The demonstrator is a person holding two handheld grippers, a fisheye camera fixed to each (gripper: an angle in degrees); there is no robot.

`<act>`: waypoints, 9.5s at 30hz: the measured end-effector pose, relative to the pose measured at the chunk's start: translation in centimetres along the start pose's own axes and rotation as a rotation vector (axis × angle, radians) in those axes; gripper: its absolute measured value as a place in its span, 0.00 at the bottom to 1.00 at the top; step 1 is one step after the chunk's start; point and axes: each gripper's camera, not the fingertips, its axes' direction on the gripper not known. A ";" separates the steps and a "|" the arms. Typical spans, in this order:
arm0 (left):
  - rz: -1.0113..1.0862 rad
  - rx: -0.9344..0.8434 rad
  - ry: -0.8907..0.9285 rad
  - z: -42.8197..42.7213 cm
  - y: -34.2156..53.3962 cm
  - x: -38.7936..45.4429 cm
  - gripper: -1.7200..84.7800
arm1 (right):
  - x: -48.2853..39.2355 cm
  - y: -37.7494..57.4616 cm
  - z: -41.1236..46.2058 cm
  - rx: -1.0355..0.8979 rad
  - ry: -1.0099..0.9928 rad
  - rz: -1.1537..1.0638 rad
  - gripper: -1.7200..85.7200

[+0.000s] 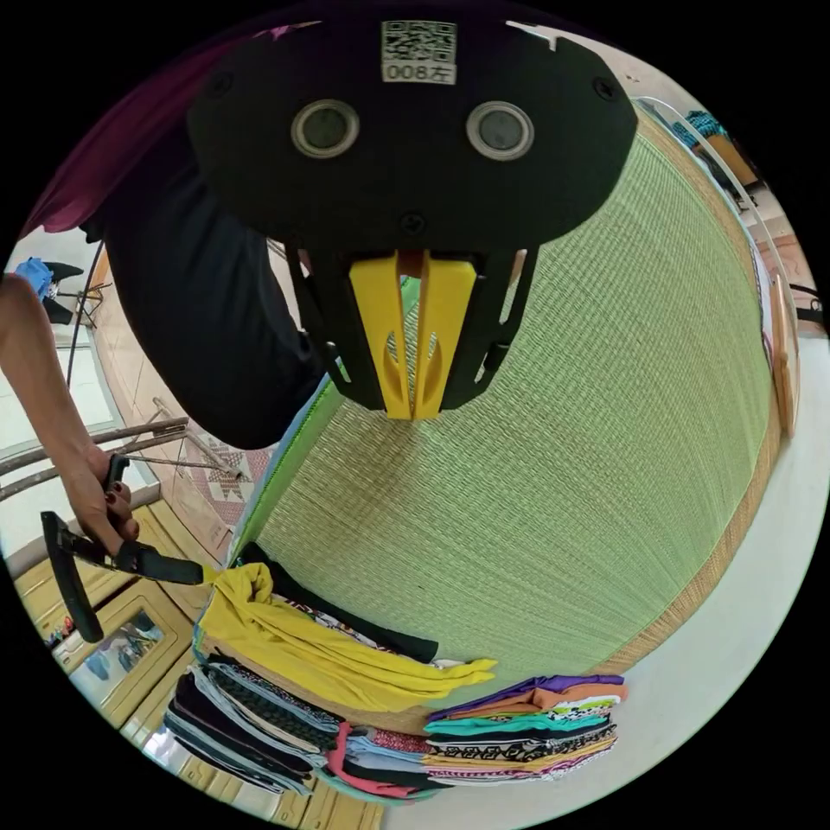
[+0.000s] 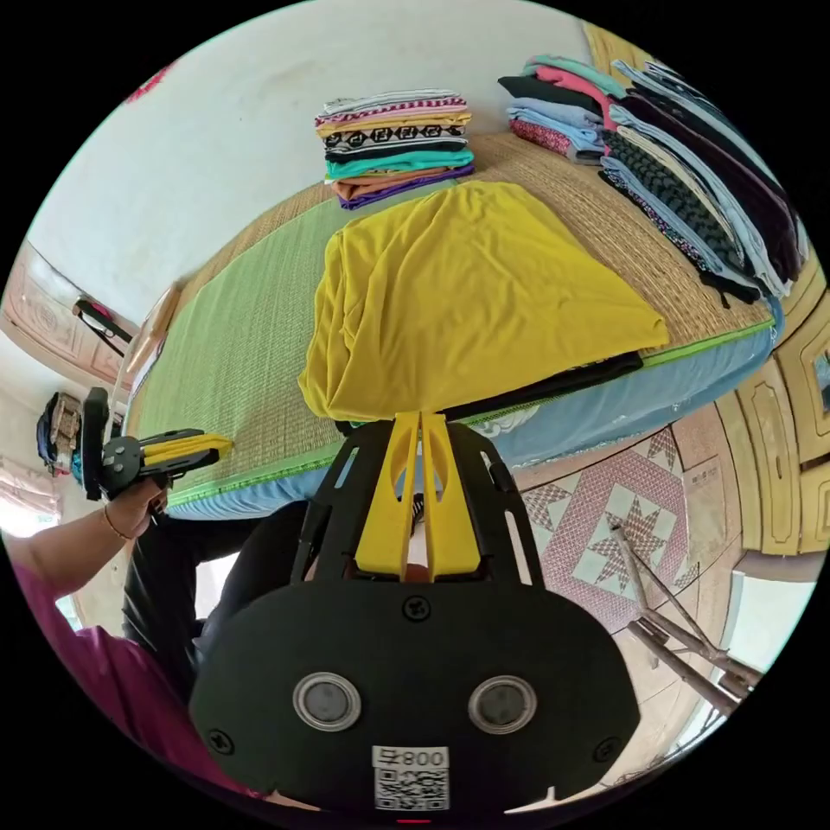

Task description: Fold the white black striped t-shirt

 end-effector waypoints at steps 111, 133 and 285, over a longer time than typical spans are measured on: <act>-0.612 0.655 0.542 -23.6 76.0 -66.7 0.12 | -34.6 -34.1 -4.5 -0.108 -0.814 -0.502 0.03; -0.412 0.278 0.257 -31.3 62.8 -73.0 0.03 | -24.1 -39.4 -4.1 -0.025 -0.800 -0.278 0.03; -0.804 0.237 -0.032 -18.1 71.7 -97.1 0.02 | -53.2 -26.0 19.2 -0.315 0.010 -0.595 0.03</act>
